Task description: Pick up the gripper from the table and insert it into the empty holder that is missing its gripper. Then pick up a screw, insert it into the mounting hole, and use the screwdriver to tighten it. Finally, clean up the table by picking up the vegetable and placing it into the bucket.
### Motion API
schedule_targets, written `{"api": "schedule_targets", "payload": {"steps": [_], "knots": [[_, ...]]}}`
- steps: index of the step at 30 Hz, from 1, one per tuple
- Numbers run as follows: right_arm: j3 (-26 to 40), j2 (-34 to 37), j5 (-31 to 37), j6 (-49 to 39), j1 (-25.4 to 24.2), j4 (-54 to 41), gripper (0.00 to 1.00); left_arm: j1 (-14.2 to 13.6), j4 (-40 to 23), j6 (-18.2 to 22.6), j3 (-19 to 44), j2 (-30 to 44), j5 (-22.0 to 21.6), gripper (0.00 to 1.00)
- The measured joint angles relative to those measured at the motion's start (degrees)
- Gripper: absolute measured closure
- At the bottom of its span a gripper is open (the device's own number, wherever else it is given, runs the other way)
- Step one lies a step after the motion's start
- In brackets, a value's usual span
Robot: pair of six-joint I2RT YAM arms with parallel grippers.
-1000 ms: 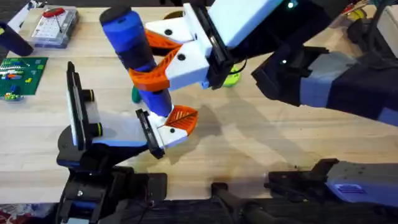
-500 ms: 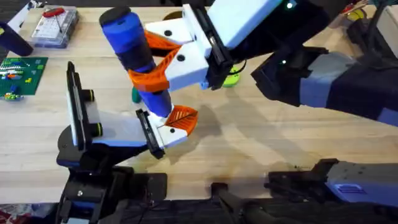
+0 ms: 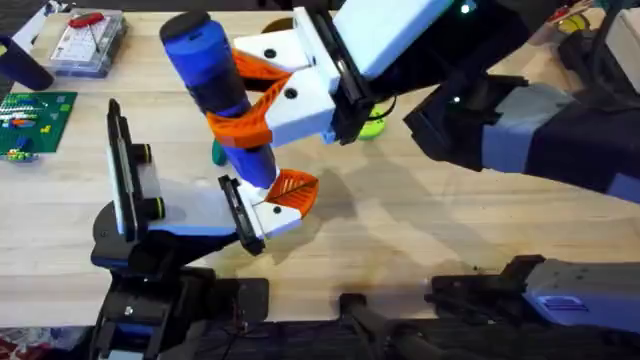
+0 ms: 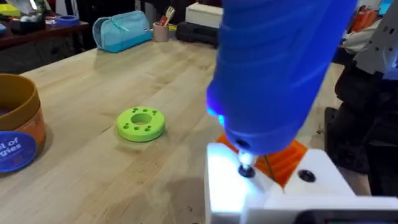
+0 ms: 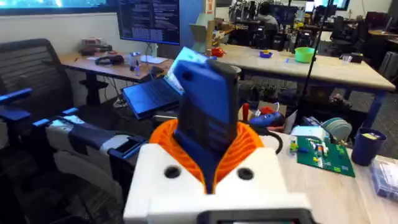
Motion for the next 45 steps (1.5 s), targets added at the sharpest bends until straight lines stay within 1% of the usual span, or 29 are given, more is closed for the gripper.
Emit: {"api": "schedule_targets", "payload": {"steps": [13,14,15,18,21,22,25,30,34,37,40,42,45], "knots": [[0.0,0.0,0.0,0.1,0.0,0.3,0.976,0.0,0.0,0.0,0.0,0.0,0.0,0.984],[0.4,0.2,-0.1,2.2,-0.1,2.5,0.976,0.0,0.0,0.2,0.0,0.0,0.0,0.984],[1.2,0.3,-0.2,3.2,-0.2,2.8,0.976,0.0,0.0,0.2,0.0,0.0,0.0,0.984],[6.6,0.5,-1.7,6.0,-1.6,1.2,0.976,0.0,0.0,0.2,0.0,0.0,0.0,0.984],[15.6,0.5,-2.9,6.7,-3.6,-8.3,0.977,0.0,0.0,0.2,0.0,0.0,0.0,0.984],[19.1,0.5,-3.2,6.0,-4.3,-13.6,0.977,0.0,0.0,0.2,0.0,0.0,0.0,0.984],[26.8,0.4,-3.6,2.1,-4.9,-27.6,0.977,0.0,0.0,0.2,0.0,0.0,0.0,0.984],[33.6,0.4,-3.2,-6.1,-5.1,-45.5,0.977,0.0,0.0,0.2,0.0,0.0,0.0,0.984],[35.8,0.4,-1.0,-11.2,-6.4,-55.3,0.977,0.0,0.0,0.2,0.0,0.0,0.0,0.984],[36.4,0.4,3.4,-14.9,-8.8,-63.9,0.977,0.0,0.0,0.2,0.0,0.0,0.0,0.984],[36.7,0.4,12.5,-19.7,-11.4,-75.1,0.977,0.0,0.0,0.2,0.0,0.0,0.0,0.984],[36.8,0.4,21.8,-23.5,-13.2,-82.7,0.977,0.0,0.0,0.2,0.0,0.0,0.0,0.984],[36.8,0.4,35.4,-28.9,-15.4,-89.8,0.977,0.0,0.0,0.2,0.0,0.0,0.0,0.984]]}}
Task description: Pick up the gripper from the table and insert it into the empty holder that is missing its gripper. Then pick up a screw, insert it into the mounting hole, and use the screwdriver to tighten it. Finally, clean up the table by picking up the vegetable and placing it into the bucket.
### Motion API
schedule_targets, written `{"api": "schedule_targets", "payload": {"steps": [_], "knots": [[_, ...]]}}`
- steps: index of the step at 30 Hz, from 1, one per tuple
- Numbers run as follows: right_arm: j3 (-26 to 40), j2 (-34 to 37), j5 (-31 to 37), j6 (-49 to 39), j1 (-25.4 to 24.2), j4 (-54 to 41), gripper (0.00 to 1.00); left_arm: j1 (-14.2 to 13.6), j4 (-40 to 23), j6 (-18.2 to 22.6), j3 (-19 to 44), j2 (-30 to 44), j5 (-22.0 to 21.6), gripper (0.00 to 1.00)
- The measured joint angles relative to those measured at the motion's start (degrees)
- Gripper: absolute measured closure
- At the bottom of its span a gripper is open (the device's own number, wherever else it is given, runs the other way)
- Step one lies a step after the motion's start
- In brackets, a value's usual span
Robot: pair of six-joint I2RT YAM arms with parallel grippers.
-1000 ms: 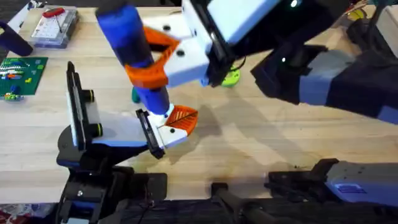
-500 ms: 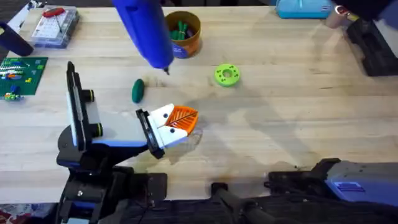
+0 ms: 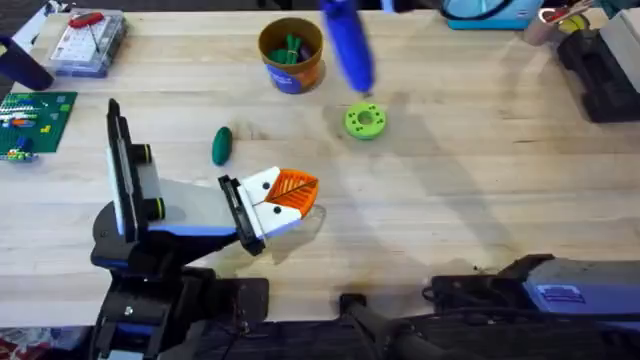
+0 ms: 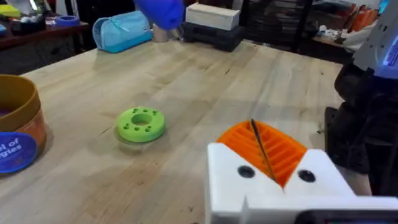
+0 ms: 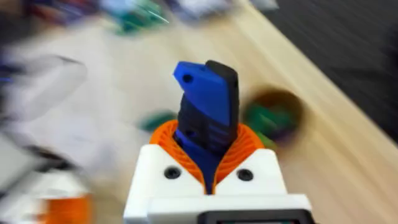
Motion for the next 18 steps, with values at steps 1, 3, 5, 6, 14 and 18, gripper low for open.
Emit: {"api": "schedule_targets", "payload": {"steps": [1,3,5,6,14,18], "knots": [[0.0,0.0,4.2,-1.9,-0.7,-1.5,0.977,0.0,0.0,0.0,0.0,0.0,0.0,0.984],[0.0,0.0,11.6,-6.4,-2.3,-4.5,0.977,0.0,0.0,0.0,0.0,0.0,0.0,0.984],[0.0,0.0,17.0,-12.0,-3.9,-7.5,0.977,0.0,0.0,0.0,0.0,0.0,0.0,0.984],[0.0,0.0,19.0,-15.2,-4.7,-9.1,0.977,0.0,0.0,0.0,0.0,0.0,0.0,0.984],[0.2,4.8,25.1,-36.1,-10.2,-18.4,0.977,0.0,0.0,0.0,0.0,0.0,0.0,0.984],[0.1,9.1,26.0,-44.2,-12.8,-20.4,0.977,0.0,0.0,0.0,0.0,0.0,0.0,0.984]]}}
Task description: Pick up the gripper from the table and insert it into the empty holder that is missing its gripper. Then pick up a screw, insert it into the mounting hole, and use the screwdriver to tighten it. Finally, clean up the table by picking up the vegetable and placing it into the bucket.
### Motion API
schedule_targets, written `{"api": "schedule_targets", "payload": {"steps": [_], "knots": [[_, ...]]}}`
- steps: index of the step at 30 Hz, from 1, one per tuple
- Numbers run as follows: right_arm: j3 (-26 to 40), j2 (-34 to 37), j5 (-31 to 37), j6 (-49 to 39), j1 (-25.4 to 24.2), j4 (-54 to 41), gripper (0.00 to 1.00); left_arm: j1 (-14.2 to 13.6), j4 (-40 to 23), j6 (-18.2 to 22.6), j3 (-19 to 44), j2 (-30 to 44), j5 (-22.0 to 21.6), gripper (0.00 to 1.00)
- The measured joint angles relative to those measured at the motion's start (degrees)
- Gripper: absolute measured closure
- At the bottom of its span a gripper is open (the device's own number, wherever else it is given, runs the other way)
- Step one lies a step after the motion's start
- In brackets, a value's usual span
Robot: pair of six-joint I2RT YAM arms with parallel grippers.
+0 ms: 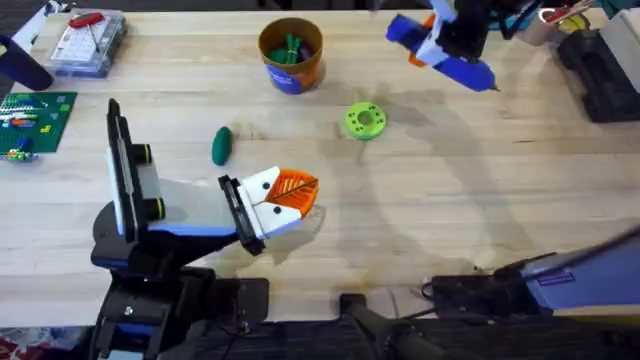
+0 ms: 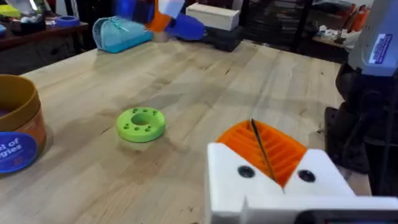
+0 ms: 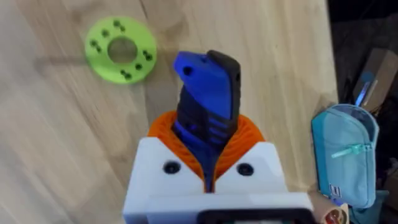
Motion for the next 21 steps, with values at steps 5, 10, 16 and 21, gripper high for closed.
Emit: {"api": "schedule_targets", "payload": {"steps": [5,10,16,21], "knots": [[-2.1,5.1,1.5,-9.3,-3.2,1.3,0.977,0.0,0.0,0.0,0.0,0.0,0.0,0.984],[-5.8,12.2,5.2,-15.9,-5.8,5.9,0.977,0.0,0.0,0.0,0.0,0.0,0.0,0.995],[-6.5,20.0,7.1,-18.6,-7.3,7.4,0.977,0.0,0.0,0.0,0.0,0.0,0.0,0.996],[-6.4,20.0,7.4,-19.5,-7.2,7.6,0.977,0.0,0.0,0.0,0.0,0.0,0.0,0.996]]}}
